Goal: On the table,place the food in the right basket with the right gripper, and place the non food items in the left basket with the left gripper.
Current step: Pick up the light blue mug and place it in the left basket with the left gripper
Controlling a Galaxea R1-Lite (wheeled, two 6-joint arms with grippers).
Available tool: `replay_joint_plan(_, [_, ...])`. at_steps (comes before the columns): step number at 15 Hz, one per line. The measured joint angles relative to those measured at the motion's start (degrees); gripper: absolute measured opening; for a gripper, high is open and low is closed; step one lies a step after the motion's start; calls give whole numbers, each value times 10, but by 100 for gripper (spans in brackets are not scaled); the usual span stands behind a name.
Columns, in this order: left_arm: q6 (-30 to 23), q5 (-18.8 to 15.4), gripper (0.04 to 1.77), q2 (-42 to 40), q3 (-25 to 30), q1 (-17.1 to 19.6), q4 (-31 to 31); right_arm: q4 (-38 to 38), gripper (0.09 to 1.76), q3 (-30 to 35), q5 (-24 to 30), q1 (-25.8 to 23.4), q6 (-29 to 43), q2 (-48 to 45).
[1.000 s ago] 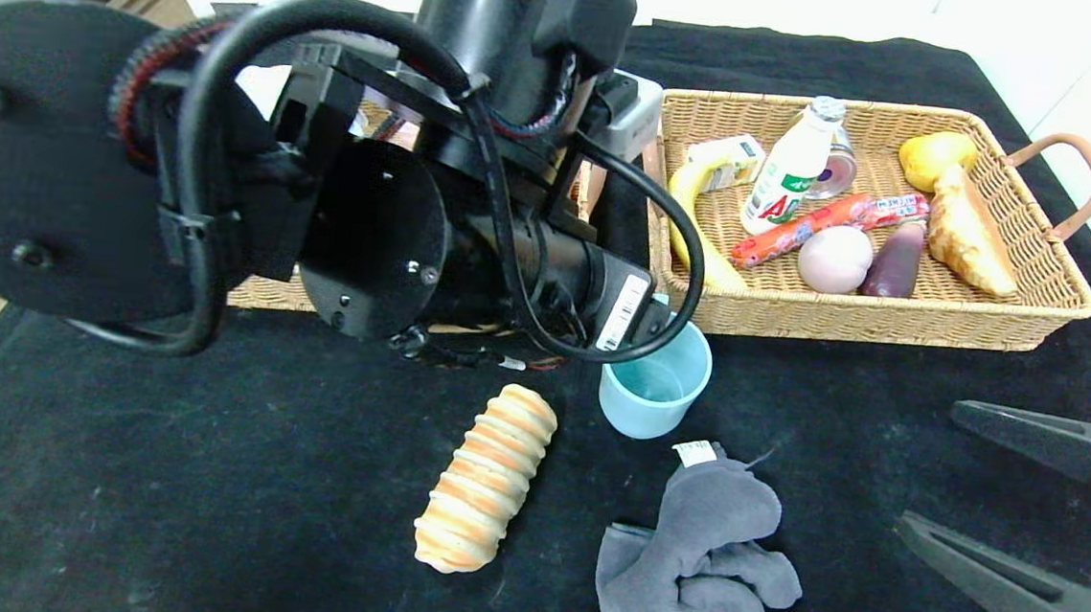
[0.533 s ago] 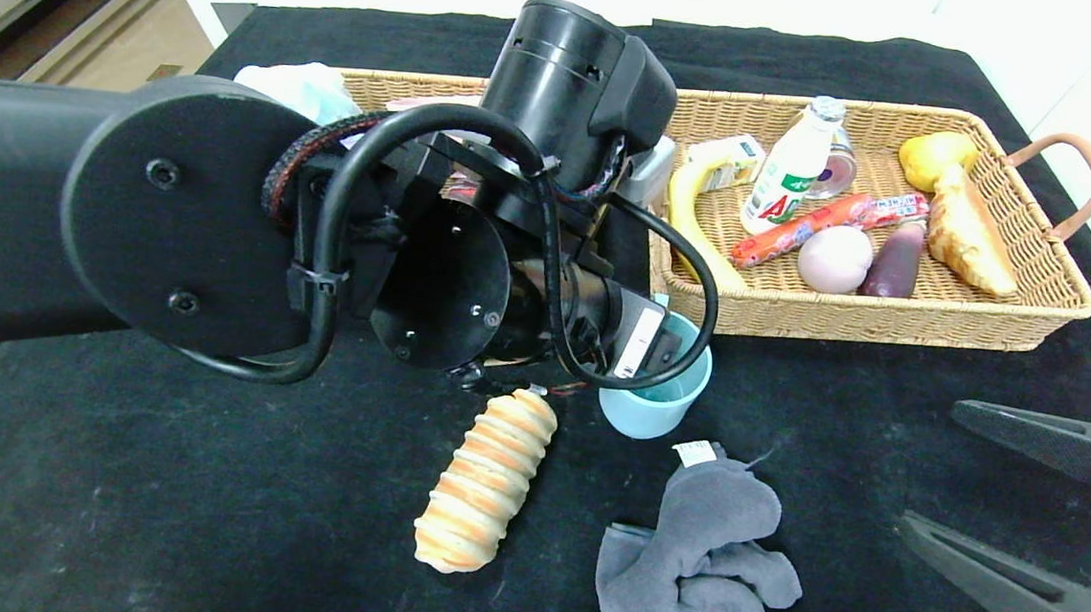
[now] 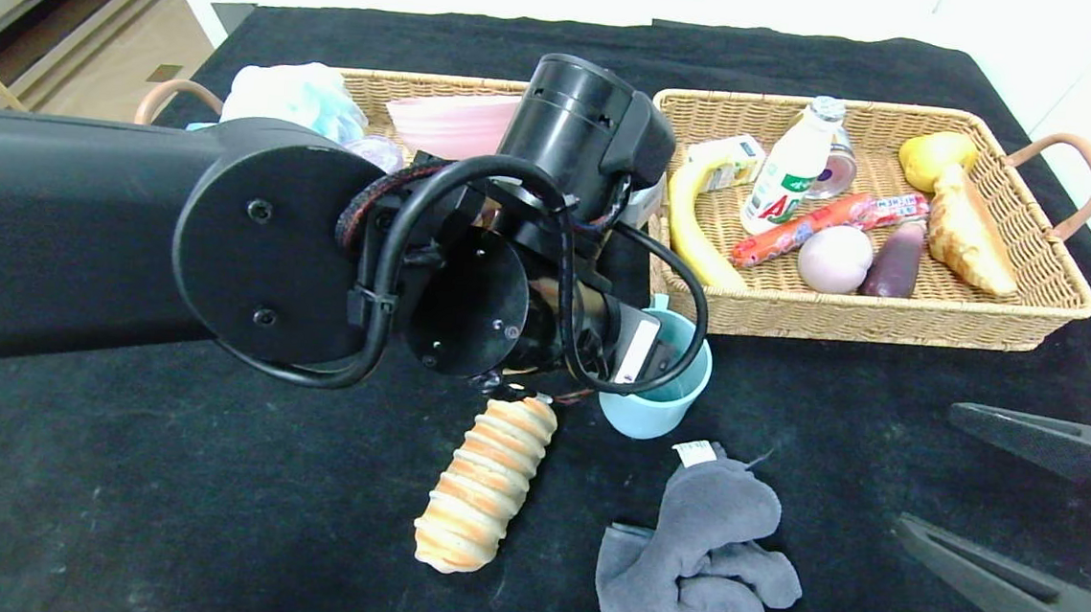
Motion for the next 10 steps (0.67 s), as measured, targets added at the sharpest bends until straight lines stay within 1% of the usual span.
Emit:
replay_joint_plan(4, [-1, 0, 171, 7, -1, 1, -1, 0, 171, -1, 0, 0, 0, 0])
replay_joint_plan(5, [-2, 0, 159, 8, -1, 1, -3, 0, 171, -1, 0, 0, 0, 0])
replay_joint_plan(8, [-1, 0, 111, 11, -1, 1, -4, 0, 171, -1, 0, 0, 0, 0])
replay_joint_plan(10, [-1, 0, 89, 12, -1, 1, -3, 0, 171, -1, 0, 0, 0, 0])
